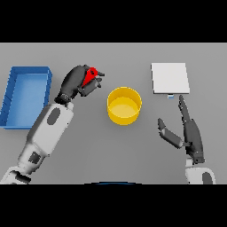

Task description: Pick up the red beaker and tilt it to pour out 1 green nut into yellow bowl. Pick up the yellow bowl and place it on the metallic measuring scale.

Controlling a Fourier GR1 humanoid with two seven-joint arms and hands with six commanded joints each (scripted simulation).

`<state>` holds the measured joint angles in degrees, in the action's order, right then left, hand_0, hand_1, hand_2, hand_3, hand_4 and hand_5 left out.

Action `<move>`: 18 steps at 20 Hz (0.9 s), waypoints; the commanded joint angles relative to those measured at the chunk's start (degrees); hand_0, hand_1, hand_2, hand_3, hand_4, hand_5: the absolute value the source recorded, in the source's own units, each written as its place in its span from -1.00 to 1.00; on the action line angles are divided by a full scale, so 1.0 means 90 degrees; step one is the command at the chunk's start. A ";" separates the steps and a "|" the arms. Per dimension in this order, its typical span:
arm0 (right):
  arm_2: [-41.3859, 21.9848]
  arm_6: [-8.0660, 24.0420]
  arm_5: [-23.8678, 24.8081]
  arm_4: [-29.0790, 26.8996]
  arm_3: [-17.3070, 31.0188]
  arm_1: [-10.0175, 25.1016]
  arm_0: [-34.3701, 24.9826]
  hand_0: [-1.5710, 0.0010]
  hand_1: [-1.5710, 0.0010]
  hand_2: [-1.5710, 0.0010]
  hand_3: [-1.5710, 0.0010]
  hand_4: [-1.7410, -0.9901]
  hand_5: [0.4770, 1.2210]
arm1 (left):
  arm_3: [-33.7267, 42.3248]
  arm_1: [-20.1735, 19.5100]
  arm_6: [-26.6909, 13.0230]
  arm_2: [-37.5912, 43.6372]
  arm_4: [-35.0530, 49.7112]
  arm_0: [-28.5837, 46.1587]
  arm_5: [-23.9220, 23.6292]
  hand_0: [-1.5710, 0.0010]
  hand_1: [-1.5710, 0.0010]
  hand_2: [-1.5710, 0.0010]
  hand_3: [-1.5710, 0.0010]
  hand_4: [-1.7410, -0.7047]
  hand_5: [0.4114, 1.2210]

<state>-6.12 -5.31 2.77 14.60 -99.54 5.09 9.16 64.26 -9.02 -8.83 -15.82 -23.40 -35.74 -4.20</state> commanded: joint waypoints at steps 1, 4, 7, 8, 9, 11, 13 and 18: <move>-0.0005 -0.0028 -0.0009 -0.0038 0.0053 -0.0044 -0.0026 1.00 1.00 1.00 1.00 0.30 -0.45 | 0.0035 -0.0099 -0.0226 -0.0184 -0.0244 -0.0105 0.0027 -1.00 -1.00 -1.00 -0.99 -0.99 0.77; -0.0005 0.0054 -0.0071 -0.0106 -0.0002 -0.0042 -0.0077 1.00 1.00 1.00 1.00 0.29 -0.43 | -0.0102 -0.0342 -0.0700 -0.0905 -0.1050 -0.0481 0.0232 -1.00 -1.00 -1.00 -1.00 -1.00 0.78; 0.0006 0.0107 -0.0079 -0.0104 -0.0062 -0.0015 -0.0023 1.00 1.00 1.00 1.00 0.26 -0.41 | -0.0323 -0.0537 -0.0805 -0.1554 -0.1745 -0.0858 0.0401 -1.00 -1.00 -1.00 -1.00 -1.00 0.85; -0.0004 0.0062 -0.0112 -0.0121 -0.0111 0.0005 0.0043 1.00 1.00 1.00 1.00 0.25 -0.40 | -0.0333 -0.0611 -0.0786 -0.1721 -0.1885 -0.0949 0.0510 -1.00 -1.00 -1.00 -1.00 -1.00 0.88; -0.0021 0.0069 -0.0081 -0.0086 -0.0081 -0.0028 0.0033 1.00 1.00 1.00 1.00 0.24 -0.40 | -0.0445 -0.0629 -0.0776 -0.1867 -0.2017 -0.1073 0.0575 -1.00 -1.00 -1.00 -1.00 -1.00 0.90; -0.0037 0.0113 -0.0052 -0.0055 -0.0122 -0.0048 -0.0008 1.00 1.00 1.00 1.00 0.22 -0.39 | -0.0580 -0.0690 -0.0739 -0.2145 -0.2282 -0.1307 0.0690 -1.00 -1.00 -1.00 -1.00 -0.90 0.94; -0.0036 -0.0001 -0.0048 -0.0108 -0.0034 -0.0117 0.0020 1.00 1.00 1.00 1.00 0.22 -0.40 | -0.0520 -0.0874 -0.0600 -0.2415 -0.2464 -0.1550 0.1030 -1.00 -1.00 -1.00 -1.00 -0.85 0.96; 0.0097 -0.0069 -0.0052 -0.0354 0.0037 -0.0197 -0.0014 1.00 1.00 1.00 1.00 0.19 -0.48 | -0.0848 -0.0872 -0.0270 -0.3284 -0.2981 -0.2263 0.1790 -1.00 -1.00 -1.00 -0.70 -0.94 0.99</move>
<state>-5.23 -5.93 2.33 11.41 -99.22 3.33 9.01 56.65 -16.85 -11.15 -45.37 -50.11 -56.12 11.89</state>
